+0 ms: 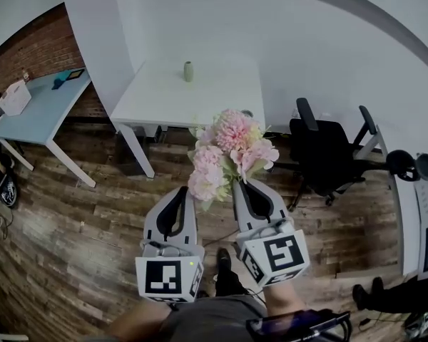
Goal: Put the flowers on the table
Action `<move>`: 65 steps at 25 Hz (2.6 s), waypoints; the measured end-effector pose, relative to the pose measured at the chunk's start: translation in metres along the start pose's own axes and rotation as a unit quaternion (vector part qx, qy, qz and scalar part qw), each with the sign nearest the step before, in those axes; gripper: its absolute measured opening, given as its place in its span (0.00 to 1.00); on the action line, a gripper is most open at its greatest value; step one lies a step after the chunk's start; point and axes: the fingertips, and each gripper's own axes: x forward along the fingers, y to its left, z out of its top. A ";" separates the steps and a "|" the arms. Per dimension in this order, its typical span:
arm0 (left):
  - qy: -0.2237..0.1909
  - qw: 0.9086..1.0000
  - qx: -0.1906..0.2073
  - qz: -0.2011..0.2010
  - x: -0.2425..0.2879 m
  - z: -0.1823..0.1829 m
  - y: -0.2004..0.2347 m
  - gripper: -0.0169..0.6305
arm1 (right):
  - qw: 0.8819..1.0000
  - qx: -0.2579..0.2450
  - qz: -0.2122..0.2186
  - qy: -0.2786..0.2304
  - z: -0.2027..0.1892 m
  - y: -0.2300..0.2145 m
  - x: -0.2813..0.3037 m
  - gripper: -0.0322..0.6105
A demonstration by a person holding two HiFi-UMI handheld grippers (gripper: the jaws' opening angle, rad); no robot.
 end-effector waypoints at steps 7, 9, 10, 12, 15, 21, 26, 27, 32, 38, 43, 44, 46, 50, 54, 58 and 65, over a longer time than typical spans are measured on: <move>-0.001 1.000 0.008 0.024 0.094 0.004 0.009 0.04 | 1.000 -0.003 0.029 0.001 0.004 -0.054 0.076 0.07; -0.001 0.999 0.011 0.035 0.126 0.012 0.017 0.04 | 0.999 0.000 0.038 0.000 0.013 -0.074 0.104 0.07; 0.000 0.999 0.012 0.040 0.143 0.016 0.021 0.04 | 0.999 0.000 0.043 0.000 0.018 -0.084 0.119 0.07; -0.002 0.999 0.012 0.050 0.167 0.022 0.026 0.04 | 0.999 0.000 0.053 0.002 0.025 -0.098 0.143 0.07; -0.013 0.998 0.012 0.059 0.175 0.021 0.027 0.04 | 0.998 -0.001 0.064 -0.003 0.024 -0.104 0.153 0.07; -0.023 0.997 0.015 0.072 0.183 0.005 0.028 0.04 | 0.997 -0.004 0.081 -0.013 0.010 -0.109 0.163 0.07; -0.010 0.997 0.002 0.081 0.217 -0.002 0.057 0.04 | 0.996 -0.006 0.087 0.004 0.006 -0.114 0.206 0.07; -0.005 0.997 -0.002 0.080 0.226 -0.004 0.064 0.04 | 0.996 -0.006 0.086 0.008 0.005 -0.116 0.217 0.07; 0.002 0.997 -0.009 0.071 0.271 -0.019 0.098 0.04 | 0.997 -0.004 0.079 0.017 -0.006 -0.126 0.272 0.07; 0.012 0.998 -0.021 0.066 0.326 -0.033 0.160 0.04 | 0.998 0.001 0.063 0.020 -0.013 -0.130 0.348 0.07; 0.020 0.998 -0.029 0.048 0.375 -0.036 0.202 0.04 | 0.999 0.007 0.047 0.014 -0.011 -0.136 0.413 0.07; 0.019 0.998 -0.031 0.045 0.383 -0.036 0.210 0.04 | 0.999 0.007 0.043 0.012 -0.011 -0.136 0.425 0.07; 0.018 0.999 -0.033 0.038 0.401 -0.034 0.232 0.04 | 0.999 0.006 0.037 0.011 -0.007 -0.135 0.453 0.07; 0.026 0.999 -0.033 0.024 0.455 -0.023 0.293 0.04 | 0.999 0.004 0.028 0.021 0.008 -0.133 0.532 0.07; 0.019 0.999 -0.028 0.018 0.468 -0.022 0.304 0.04 | 1.000 0.000 0.023 0.017 0.009 -0.134 0.546 0.07; 0.013 1.000 -0.023 0.012 0.466 -0.024 0.301 0.04 | 1.000 -0.003 0.020 0.007 0.010 -0.134 0.546 0.07; 0.004 1.000 -0.020 0.008 0.469 -0.026 0.299 0.04 | 1.000 -0.005 0.020 0.001 0.007 -0.135 0.548 0.07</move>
